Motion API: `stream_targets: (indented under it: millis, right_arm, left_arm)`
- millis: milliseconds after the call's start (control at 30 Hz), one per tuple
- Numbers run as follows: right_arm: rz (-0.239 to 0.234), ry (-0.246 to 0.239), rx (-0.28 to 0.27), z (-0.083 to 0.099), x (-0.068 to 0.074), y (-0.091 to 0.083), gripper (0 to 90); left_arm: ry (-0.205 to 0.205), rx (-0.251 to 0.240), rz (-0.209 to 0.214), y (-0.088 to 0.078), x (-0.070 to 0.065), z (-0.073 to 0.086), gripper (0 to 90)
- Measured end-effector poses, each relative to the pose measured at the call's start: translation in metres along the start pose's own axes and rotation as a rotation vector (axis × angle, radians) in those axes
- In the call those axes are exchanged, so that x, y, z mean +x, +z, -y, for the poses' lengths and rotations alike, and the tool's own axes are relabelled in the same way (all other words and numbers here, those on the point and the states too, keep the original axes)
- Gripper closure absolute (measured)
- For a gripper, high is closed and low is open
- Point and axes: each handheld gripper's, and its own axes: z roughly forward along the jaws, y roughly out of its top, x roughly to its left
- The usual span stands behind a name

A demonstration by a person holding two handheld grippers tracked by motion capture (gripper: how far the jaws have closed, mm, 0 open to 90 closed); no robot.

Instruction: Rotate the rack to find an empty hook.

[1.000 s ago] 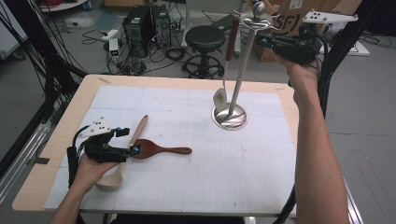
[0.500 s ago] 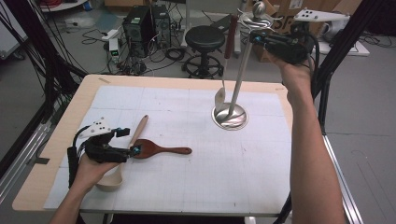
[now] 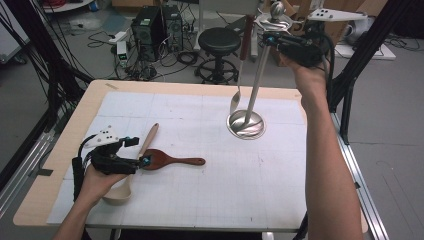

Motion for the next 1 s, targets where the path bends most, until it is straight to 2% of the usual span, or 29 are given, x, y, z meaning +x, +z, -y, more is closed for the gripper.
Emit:
stream_targets:
  millis: [300,600,1000]
  right_arm:
    - [0.005,0.002,0.000,-0.001,0.001,0.005,89.6]
    - [-0.005,0.002,0.007,-0.001,0.000,0.002,89.6]
    - [-0.044,0.002,0.014,0.007,-0.005,-0.016,89.5]
  left_arm:
    - [0.002,0.002,0.001,0.000,0.000,0.000,17.8]
    - [0.003,0.000,0.001,0.000,0.000,0.000,17.7]
    - [0.006,0.002,0.001,-0.001,0.000,0.000,17.8]
